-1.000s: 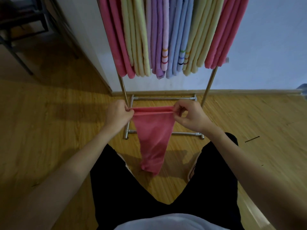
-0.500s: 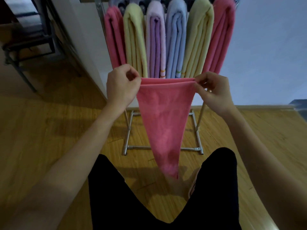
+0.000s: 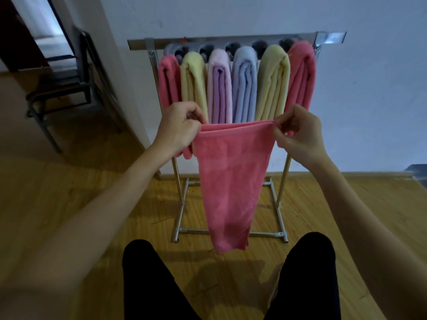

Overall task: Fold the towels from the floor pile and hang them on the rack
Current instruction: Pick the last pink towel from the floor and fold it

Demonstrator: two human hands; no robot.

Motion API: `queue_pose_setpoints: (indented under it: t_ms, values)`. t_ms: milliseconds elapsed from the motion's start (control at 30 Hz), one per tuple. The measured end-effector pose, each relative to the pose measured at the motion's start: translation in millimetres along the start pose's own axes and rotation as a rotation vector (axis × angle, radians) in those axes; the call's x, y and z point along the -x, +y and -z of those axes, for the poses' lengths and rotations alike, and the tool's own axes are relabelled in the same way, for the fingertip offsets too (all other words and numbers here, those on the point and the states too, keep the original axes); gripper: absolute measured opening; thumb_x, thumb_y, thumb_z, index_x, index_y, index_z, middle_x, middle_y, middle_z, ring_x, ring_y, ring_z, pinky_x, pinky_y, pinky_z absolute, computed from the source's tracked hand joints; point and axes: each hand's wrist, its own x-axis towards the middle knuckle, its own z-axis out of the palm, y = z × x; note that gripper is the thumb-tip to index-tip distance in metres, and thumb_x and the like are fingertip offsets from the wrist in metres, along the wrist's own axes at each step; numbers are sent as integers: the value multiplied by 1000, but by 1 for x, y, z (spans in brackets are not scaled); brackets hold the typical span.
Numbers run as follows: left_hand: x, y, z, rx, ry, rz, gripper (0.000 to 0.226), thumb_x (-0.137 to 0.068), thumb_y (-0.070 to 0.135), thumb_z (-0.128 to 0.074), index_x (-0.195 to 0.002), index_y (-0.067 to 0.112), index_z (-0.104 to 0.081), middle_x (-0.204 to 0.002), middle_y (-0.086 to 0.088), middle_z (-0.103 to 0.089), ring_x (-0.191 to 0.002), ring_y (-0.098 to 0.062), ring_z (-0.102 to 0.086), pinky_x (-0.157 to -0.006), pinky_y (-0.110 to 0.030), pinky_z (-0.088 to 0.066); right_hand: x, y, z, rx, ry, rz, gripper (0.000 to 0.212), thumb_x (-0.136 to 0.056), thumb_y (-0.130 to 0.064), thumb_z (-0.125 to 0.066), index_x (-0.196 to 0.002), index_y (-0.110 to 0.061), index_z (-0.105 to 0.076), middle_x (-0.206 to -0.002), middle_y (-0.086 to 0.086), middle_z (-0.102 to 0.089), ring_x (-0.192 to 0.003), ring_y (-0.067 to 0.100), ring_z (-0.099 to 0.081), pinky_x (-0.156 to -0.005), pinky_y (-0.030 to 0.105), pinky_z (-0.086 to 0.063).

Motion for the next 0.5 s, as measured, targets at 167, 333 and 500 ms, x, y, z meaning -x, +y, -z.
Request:
queue_pose_setpoints:
  t_ms: [167, 333, 500]
  values:
    - [12, -6, -1, 59, -380, -52, 36, -77, -10, -47, -95, 18, -62, -96, -13, -62, -89, -36, -62, -67, -47, -53, 4, 9, -6, 78, -33, 7, 21, -80, 4, -63, -97, -9, -67, -83, 3, -67, -73, 19, -65, -66, 25, -54]
    - [28, -6, 1, 19, -751, -68, 51, -73, 17, -44, -114, 46, -52, -110, 5, -55, -100, -18, -57, -79, -36, -50, 12, 13, -12, 138, -173, -24, 20, -83, 3, -63, -96, -10, -72, -85, -5, -68, -79, 15, -66, -72, 18, -52]
    - [36, -4, -2, -185, -964, -136, 51, -76, 10, -42, -123, 26, -54, -126, 8, -50, -116, -4, -45, -89, -12, -36, 18, 10, -23, 141, -218, -37, 16, -84, 1, -64, -95, -8, -72, -83, -5, -66, -77, 16, -64, -71, 21, -52]
